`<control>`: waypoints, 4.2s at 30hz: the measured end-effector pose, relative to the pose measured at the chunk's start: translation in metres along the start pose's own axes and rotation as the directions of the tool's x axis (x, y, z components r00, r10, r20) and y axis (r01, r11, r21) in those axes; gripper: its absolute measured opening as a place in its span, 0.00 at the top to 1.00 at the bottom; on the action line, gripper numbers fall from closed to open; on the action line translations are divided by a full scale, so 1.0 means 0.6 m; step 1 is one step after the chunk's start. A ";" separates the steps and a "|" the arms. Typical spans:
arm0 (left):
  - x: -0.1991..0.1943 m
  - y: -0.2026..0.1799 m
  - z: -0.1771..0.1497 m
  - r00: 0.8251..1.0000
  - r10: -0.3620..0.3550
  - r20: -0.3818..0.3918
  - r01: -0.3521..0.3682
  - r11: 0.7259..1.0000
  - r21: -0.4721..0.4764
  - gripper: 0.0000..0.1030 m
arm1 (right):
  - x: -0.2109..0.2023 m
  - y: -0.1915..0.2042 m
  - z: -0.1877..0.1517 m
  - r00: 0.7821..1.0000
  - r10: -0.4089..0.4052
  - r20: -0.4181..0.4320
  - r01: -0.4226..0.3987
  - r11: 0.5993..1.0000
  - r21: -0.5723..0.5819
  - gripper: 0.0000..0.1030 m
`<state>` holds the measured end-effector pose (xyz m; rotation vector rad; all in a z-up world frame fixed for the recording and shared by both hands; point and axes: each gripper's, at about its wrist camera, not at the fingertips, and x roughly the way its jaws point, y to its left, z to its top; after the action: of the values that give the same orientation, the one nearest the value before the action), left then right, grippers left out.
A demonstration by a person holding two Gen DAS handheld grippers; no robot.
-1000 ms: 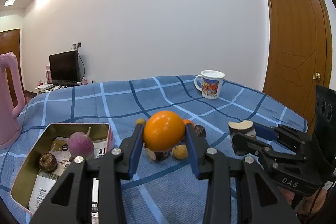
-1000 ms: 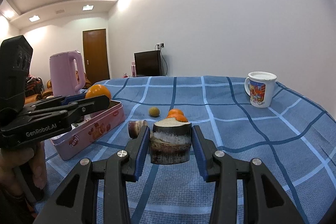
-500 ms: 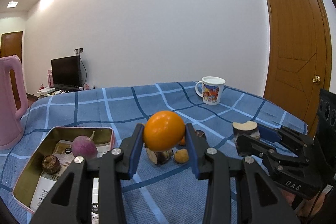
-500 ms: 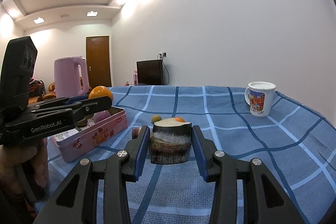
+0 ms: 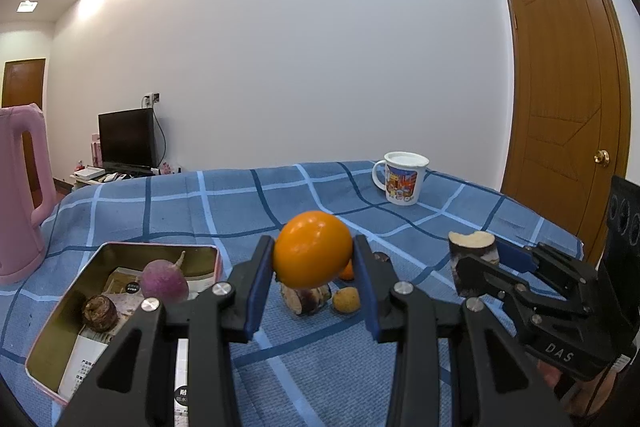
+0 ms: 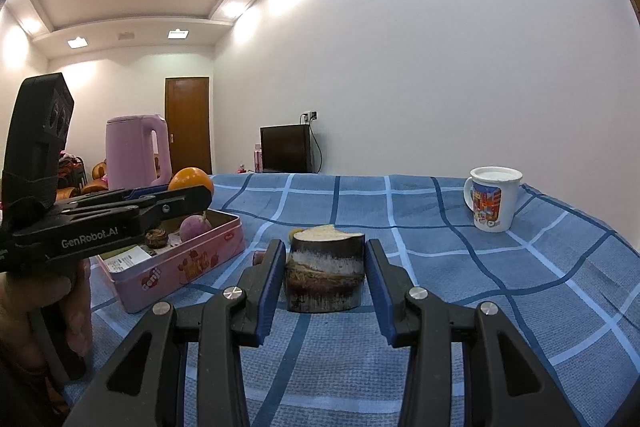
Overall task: Organize fruits
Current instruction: 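Lift the orange and taro piece and carry both toward the tin box, then lower the orange and taro piece into the tin box and open both tools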
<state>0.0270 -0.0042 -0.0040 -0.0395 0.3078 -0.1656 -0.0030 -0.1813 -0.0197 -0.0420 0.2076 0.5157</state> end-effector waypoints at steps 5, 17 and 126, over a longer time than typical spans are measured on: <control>-0.002 0.002 -0.001 1.000 0.001 -0.006 -0.001 1.000 -0.006 0.61 | 0.000 0.002 0.003 1.000 -0.010 -0.005 0.010 1.000 -0.009 0.59; -0.014 0.038 -0.005 0.998 0.042 -0.053 -0.044 0.998 -0.033 0.61 | 0.005 0.007 0.035 0.999 0.005 -0.046 -0.004 1.000 0.024 0.59; 0.000 0.256 -0.047 0.888 0.252 -0.385 -0.314 0.943 -0.107 0.60 | 0.263 0.280 0.043 0.858 0.259 -0.444 -0.332 0.939 -0.094 0.59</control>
<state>0.0424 0.1471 -0.0409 -0.1294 0.6977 0.1500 0.0528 0.0435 -0.0249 -0.2948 0.6082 0.8320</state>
